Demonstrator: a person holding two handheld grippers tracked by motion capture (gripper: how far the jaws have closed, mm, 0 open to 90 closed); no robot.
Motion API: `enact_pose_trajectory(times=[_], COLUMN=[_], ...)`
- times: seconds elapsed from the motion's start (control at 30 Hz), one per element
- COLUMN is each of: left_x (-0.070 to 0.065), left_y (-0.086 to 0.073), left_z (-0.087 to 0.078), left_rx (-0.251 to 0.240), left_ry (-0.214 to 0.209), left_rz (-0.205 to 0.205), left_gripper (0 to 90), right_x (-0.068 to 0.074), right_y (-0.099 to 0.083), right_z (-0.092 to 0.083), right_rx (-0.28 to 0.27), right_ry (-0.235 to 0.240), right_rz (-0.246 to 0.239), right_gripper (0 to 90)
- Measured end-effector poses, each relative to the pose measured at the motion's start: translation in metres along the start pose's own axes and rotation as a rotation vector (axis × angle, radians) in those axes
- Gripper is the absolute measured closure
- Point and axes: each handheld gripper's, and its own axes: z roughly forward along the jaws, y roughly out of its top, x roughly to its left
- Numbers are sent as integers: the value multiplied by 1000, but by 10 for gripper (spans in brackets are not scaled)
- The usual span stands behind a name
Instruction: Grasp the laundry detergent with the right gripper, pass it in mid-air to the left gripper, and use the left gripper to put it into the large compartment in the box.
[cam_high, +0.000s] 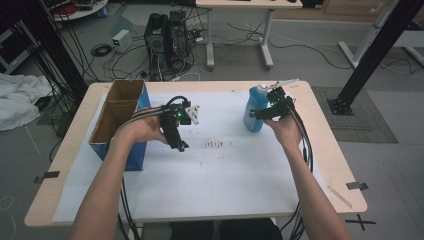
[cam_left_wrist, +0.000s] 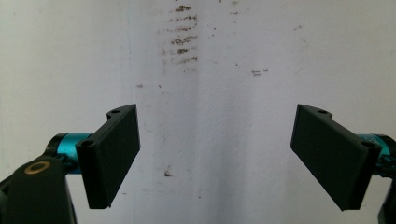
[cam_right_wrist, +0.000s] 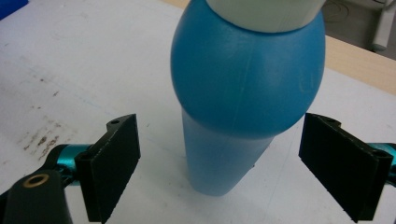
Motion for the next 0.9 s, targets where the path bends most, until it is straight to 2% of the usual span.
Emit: enact_pose_trajectory(times=[0.2, 0.23, 0.27, 0.3, 0.53, 0.6, 0.67, 0.73, 0.77, 0.9], left_x=[0, 2, 0, 0, 0, 0, 0, 0, 0, 0], left_y=[-1, -1, -1, -2, -3, -3, -3, -3, -4, -4], left_z=[0, -1, 1, 1, 2, 2, 2, 2, 2, 2], left_rx=[5, 9, -3, -6, -1, -2, -9, -6, -5, -2], left_ry=[0, 2, 1, 1, 0, 0, -2, -1, -1, -1], left_rz=[-2, 18, -11, -10, -9, -10, -13, -14, -14, -15], left_gripper=[158, 158, 158, 158, 158, 158, 158, 158, 158, 158], right_x=[-3, -3, -3, -6, -4, -3, -1, -1, -4, -4], right_y=[1, 1, 0, 0, 2, 2, 2, 2, 2, 1], right_z=[7, 8, 9, 12, 14, 15, 16, 16, 18, 22], right_rx=[-22, -21, -22, -40, -67, -72, -59, -65, -85, -83], right_ry=[-2, -3, -2, 2, -26, -37, -25, -21, -20, -21], right_rz=[19, 22, 21, -13, -25, -24, 12, 24, -5, -1], right_gripper=[117, 117, 117, 117, 117, 117, 118, 118, 118, 118])
